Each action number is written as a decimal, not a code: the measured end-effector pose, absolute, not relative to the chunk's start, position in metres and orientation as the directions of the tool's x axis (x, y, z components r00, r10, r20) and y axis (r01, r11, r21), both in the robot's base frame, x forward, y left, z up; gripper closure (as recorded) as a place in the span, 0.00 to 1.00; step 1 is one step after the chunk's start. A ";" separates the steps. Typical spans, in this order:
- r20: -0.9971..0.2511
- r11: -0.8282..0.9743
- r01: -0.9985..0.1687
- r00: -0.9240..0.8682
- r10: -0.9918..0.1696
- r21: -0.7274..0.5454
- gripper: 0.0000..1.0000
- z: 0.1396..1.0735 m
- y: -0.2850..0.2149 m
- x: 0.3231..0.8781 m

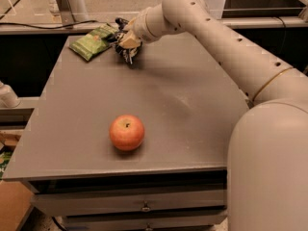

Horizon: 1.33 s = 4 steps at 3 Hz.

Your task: Move blue chip bag near green jalapeno chip bag

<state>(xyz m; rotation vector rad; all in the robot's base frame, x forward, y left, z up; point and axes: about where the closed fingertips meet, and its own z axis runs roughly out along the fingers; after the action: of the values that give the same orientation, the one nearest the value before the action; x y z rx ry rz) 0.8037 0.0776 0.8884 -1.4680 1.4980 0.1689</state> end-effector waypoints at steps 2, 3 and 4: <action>-0.704 0.243 -0.841 0.208 -0.679 -0.483 0.35 0.876 0.088 0.799; -0.705 0.239 -0.847 0.203 -0.680 -0.475 0.12 0.872 0.090 0.798; -0.708 0.236 -0.853 0.200 -0.677 -0.466 0.00 0.869 0.092 0.795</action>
Offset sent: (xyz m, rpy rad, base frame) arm -0.0064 0.0100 -0.0128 -0.0047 0.0508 0.0139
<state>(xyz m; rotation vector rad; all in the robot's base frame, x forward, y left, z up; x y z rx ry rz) 0.7953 0.0921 0.8694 -1.4939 1.5298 0.2250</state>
